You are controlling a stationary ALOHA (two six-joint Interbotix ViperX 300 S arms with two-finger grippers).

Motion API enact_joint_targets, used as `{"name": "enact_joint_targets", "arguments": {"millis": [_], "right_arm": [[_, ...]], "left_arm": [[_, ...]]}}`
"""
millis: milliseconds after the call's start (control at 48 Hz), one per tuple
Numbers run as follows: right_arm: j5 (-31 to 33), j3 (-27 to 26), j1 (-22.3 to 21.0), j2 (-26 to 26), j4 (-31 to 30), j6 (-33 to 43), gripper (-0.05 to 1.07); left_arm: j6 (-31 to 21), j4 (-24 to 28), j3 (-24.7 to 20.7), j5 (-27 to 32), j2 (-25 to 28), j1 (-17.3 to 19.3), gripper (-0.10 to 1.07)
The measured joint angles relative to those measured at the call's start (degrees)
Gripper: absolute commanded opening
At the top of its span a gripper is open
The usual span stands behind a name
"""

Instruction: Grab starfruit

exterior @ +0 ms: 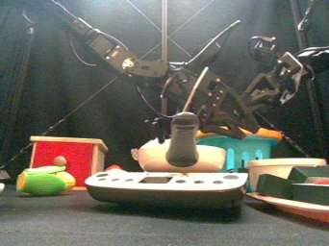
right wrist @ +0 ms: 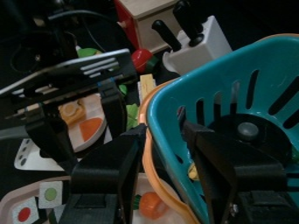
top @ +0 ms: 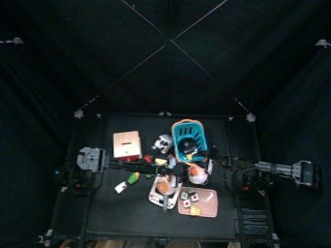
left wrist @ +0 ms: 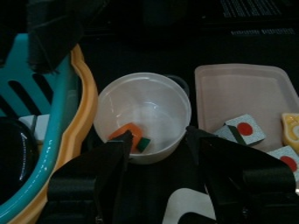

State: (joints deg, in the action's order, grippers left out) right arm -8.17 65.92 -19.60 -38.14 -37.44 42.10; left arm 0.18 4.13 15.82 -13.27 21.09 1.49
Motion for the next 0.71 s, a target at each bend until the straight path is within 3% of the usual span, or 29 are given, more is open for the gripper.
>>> {"name": "enact_joint_targets", "arguments": {"millis": [250,396,583,708], "right_arm": [[-0.1,-0.2,0.0,-0.1,0.2,0.2,0.79],[-0.9,-1.2,0.0,0.0,0.5,0.2,0.79],[-5.8,-3.6,0.7,1.9,1.4,0.2,0.79],[-8.8,-4.9,1.6,4.1,1.9,0.3,0.79]], "left_arm": [[-0.1,0.2,13.1,-5.7,-11.8,-0.1,0.88],[-0.1,0.2,19.8,-10.3,-16.1,-0.1,0.88],[-0.1,0.0,28.3,-17.7,-22.1,0.2,0.88],[0.0,-0.4,31.9,-19.6,-25.2,0.6,0.88]]}}
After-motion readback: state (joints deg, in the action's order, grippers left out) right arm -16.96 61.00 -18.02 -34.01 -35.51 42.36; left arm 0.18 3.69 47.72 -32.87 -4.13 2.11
